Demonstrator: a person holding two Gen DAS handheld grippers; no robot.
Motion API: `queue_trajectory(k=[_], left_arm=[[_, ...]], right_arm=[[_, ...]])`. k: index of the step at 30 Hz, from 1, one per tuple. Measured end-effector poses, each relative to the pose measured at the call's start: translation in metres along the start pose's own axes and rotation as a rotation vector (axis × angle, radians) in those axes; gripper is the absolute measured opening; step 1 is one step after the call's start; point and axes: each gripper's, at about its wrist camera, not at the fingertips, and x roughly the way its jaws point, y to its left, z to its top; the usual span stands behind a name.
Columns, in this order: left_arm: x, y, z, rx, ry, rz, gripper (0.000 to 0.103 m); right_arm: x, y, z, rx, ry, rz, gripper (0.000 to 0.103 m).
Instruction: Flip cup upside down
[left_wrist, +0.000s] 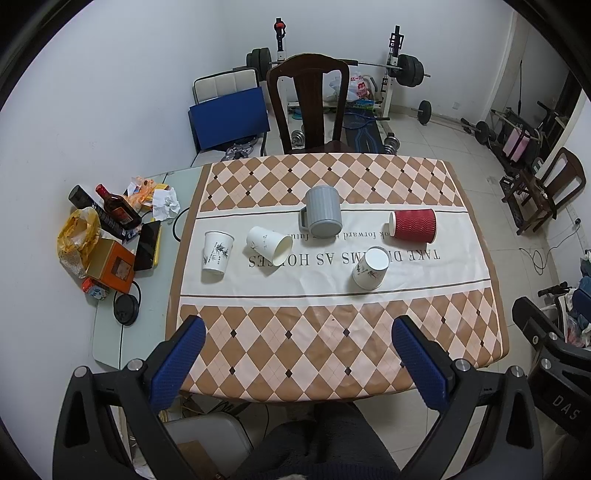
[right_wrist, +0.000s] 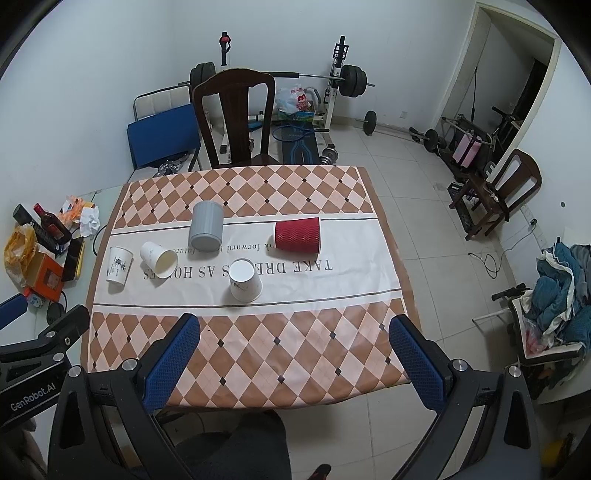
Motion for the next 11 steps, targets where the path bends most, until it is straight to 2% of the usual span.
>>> queue_trajectory(k=[11], left_arm=[[-0.0022, 0.0046, 0.0035, -0.001, -0.012, 0.003, 0.103]], right_arm=[[0.0011, 0.0034, 0.0056, 0.001, 0.002, -0.001, 0.103]])
